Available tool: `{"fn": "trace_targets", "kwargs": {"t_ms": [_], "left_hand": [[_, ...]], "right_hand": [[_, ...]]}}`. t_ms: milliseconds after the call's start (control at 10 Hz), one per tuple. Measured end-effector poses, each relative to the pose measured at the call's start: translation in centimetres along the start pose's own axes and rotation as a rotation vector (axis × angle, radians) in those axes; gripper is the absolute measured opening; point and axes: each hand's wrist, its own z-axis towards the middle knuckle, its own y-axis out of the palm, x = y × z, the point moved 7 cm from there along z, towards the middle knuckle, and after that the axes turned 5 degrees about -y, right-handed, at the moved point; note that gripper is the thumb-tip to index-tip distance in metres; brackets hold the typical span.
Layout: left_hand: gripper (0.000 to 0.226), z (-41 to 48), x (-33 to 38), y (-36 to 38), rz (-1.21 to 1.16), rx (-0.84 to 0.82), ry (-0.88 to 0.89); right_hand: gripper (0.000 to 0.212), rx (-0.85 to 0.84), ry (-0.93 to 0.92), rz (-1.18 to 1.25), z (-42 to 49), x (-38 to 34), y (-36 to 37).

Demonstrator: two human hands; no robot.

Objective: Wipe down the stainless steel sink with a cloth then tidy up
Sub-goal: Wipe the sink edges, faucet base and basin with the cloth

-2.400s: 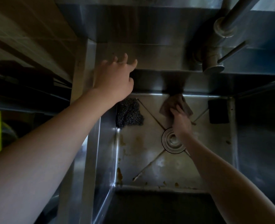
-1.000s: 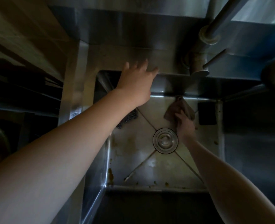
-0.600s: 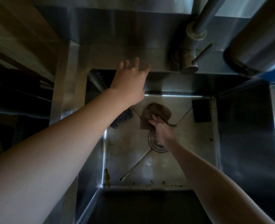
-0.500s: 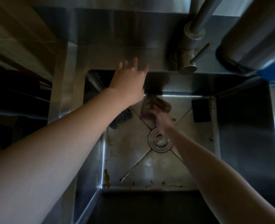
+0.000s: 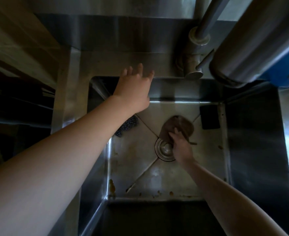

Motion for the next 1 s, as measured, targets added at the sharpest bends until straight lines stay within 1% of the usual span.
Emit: {"fn": "trace_targets", "kwargs": {"t_ms": [100,200,300,400,500,600,700,800,900,1000], "left_hand": [[0.062,0.3,0.1,0.4,0.022,-0.005,0.016],[0.073,0.7,0.0,0.5,0.044,0.005,0.028],[0.075,1.0,0.0,0.6,0.098,0.023,0.037],[0.075,1.2,0.0,0.6,0.128,0.044,0.046],[0.075,0.9,-0.4,0.9,0.080,0.040,0.056],[0.071,0.1,-1.2,1.5,-0.029,0.027,0.057],[0.064,-1.3,-2.3,1.1,-0.144,0.073,0.043],[0.061,-3.3,-4.4,1.3,-0.175,0.104,0.007],[0.060,-5.9,-6.2,2.3,-0.134,0.111,-0.009],[0.060,-8.0,-7.6,2.8,-0.073,0.100,-0.012]], "right_hand": [[0.057,-0.064,-0.149,-0.048,1.1,-3.5,1.3],[0.062,-0.133,-0.272,-0.096,3.9,-6.5,2.2],[0.049,-0.133,-0.335,-0.144,6.6,-7.5,1.6],[0.043,0.034,-0.336,-0.160,8.1,-5.8,-2.7],[0.042,0.016,-0.231,-0.161,7.7,-3.3,-4.4],[0.041,-0.139,-0.296,-0.130,5.4,-4.5,-1.9],[0.051,-0.334,-0.373,-0.247,2.4,-7.2,1.9],[0.058,-0.456,-0.414,-0.327,-0.6,-8.5,4.5],[0.060,-0.566,-0.524,-0.353,-3.8,-10.6,7.2],[0.055,-0.628,-0.583,-0.323,-5.3,-12.7,9.9]]}}
